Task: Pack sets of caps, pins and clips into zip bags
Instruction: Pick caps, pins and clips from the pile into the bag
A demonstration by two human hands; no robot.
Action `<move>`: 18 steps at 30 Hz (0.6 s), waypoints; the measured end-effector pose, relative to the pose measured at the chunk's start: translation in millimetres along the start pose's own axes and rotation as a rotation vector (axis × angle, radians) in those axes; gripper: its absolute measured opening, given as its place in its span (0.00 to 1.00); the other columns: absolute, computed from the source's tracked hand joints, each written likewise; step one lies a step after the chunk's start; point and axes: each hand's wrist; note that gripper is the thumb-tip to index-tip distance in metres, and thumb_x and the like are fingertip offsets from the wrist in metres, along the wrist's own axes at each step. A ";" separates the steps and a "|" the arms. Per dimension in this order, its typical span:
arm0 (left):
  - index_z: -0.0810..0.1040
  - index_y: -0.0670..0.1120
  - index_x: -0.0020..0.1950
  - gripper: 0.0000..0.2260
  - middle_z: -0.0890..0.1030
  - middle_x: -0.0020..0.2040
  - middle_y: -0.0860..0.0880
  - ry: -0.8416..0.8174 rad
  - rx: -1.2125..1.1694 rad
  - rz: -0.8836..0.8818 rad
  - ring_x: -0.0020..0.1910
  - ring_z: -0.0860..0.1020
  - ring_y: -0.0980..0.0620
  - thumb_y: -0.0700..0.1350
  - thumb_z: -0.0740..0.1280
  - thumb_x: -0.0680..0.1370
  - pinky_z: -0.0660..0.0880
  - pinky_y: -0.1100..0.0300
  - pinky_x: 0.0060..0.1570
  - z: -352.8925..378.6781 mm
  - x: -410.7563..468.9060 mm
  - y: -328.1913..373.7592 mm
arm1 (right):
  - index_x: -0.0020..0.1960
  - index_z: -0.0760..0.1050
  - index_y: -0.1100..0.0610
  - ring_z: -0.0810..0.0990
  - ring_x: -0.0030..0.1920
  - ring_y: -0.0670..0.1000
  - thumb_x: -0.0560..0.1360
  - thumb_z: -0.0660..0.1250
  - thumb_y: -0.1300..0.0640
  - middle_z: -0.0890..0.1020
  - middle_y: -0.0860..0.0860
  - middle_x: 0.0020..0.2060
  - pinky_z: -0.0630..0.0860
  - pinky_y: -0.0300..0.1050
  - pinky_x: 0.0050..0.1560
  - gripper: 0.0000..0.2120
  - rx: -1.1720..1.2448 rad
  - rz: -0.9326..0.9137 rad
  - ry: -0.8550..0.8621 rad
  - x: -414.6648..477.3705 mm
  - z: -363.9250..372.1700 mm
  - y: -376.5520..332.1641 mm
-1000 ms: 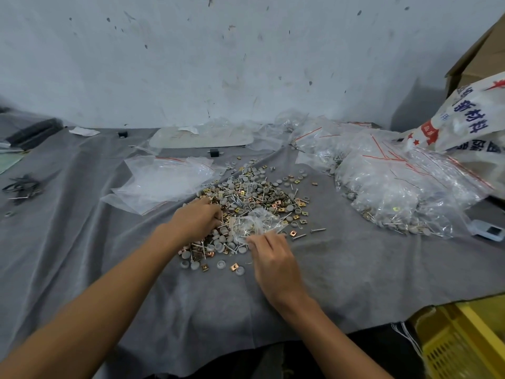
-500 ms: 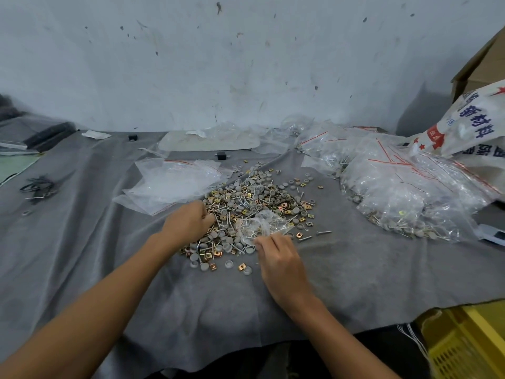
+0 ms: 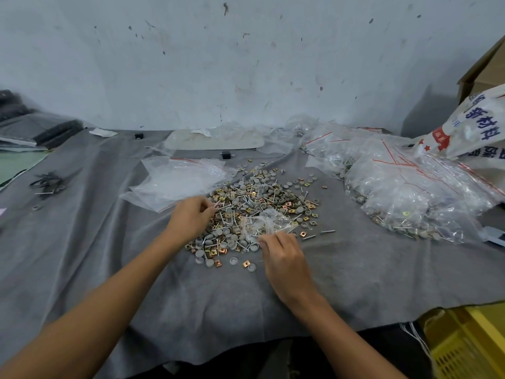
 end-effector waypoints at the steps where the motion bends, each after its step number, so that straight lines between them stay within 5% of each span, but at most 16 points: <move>1: 0.79 0.50 0.45 0.06 0.83 0.41 0.52 -0.019 -0.026 0.025 0.40 0.81 0.55 0.46 0.66 0.82 0.76 0.59 0.37 -0.1 -4.1 3.5 | 0.53 0.81 0.59 0.78 0.46 0.55 0.78 0.72 0.63 0.80 0.54 0.45 0.79 0.48 0.44 0.04 0.002 0.001 0.001 -0.2 0.5 0.3; 8: 0.82 0.53 0.49 0.01 0.81 0.36 0.55 -0.315 -0.262 0.211 0.36 0.78 0.56 0.47 0.71 0.80 0.76 0.55 0.39 16.0 -38.2 30.8 | 0.52 0.80 0.59 0.76 0.46 0.55 0.77 0.73 0.64 0.79 0.54 0.45 0.75 0.47 0.46 0.05 -0.002 -0.006 0.046 -1.7 2.0 0.1; 18: 0.80 0.56 0.48 0.03 0.83 0.40 0.56 -0.229 -0.159 0.203 0.39 0.80 0.59 0.48 0.70 0.80 0.76 0.61 0.40 30.4 -41.0 55.7 | 0.52 0.80 0.61 0.76 0.44 0.55 0.77 0.73 0.64 0.79 0.55 0.43 0.77 0.50 0.43 0.05 -0.008 -0.015 0.049 -1.3 0.7 -1.0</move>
Point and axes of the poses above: each hand's wrist, its own x-axis towards the middle knuckle, its own z-axis out of the palm, y = z × x
